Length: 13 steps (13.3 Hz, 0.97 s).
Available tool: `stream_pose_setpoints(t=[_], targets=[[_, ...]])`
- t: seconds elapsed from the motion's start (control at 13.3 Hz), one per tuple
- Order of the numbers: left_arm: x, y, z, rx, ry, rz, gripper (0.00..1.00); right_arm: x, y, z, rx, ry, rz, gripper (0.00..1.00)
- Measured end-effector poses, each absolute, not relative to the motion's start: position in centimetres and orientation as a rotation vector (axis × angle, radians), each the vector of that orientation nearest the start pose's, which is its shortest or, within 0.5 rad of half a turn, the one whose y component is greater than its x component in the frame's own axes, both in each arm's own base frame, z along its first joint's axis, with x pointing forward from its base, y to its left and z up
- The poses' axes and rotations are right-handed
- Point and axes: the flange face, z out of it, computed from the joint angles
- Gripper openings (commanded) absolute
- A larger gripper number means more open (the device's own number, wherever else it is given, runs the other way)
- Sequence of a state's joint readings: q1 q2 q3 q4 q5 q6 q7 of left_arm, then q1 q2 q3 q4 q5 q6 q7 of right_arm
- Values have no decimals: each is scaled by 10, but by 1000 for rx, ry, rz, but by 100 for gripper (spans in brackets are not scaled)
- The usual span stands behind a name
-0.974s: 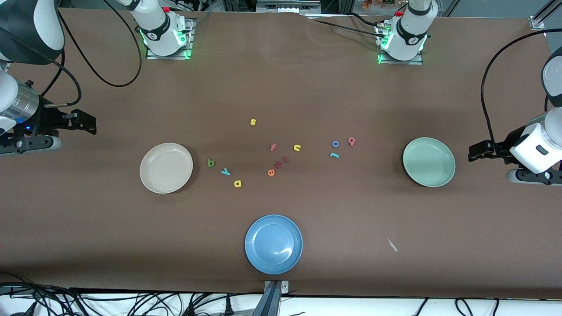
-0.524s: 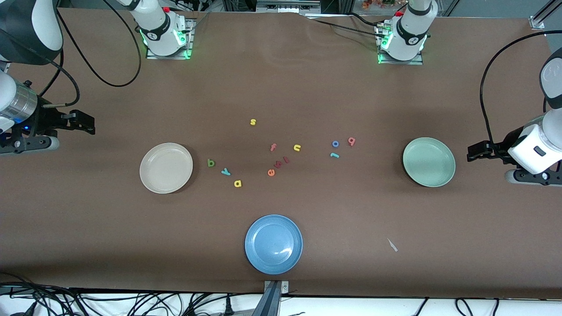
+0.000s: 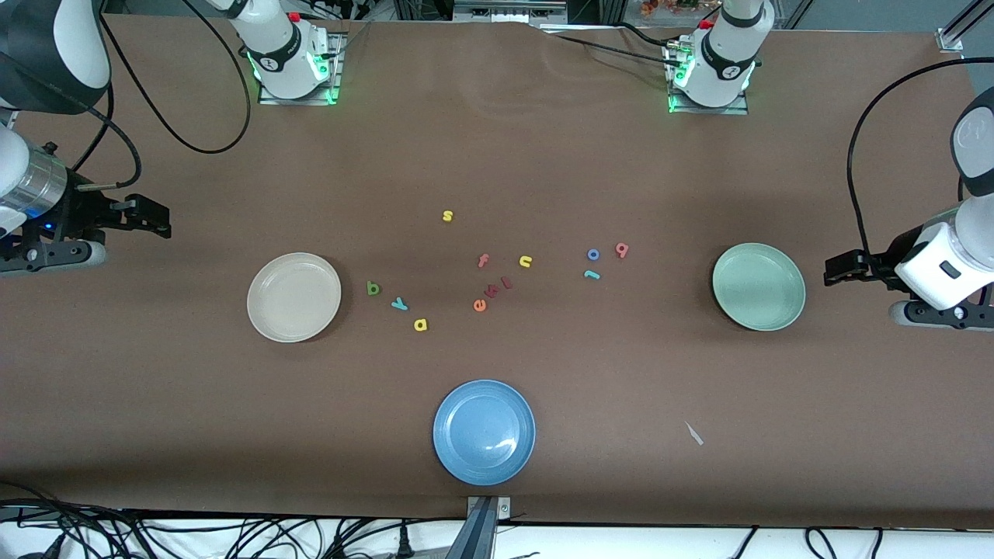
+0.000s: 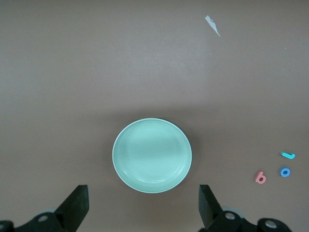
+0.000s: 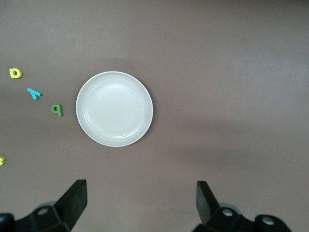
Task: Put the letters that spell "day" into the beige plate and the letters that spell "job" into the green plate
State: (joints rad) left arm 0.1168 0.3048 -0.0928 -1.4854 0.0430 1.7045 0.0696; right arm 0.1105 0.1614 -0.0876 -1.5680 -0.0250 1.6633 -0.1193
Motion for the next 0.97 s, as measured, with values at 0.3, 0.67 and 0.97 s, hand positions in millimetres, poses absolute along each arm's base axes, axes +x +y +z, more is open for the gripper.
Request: stream_pose_setpoints(t=[0.3, 0.67, 0.97], targets=[[645, 28, 490, -3128, 75, 141, 100, 608, 18, 531, -3164, -239, 130, 100], [645, 28, 490, -3128, 75, 141, 100, 609, 18, 527, -3164, -239, 137, 100], [645, 28, 490, -3128, 75, 141, 100, 609, 18, 527, -3164, -239, 137, 100]])
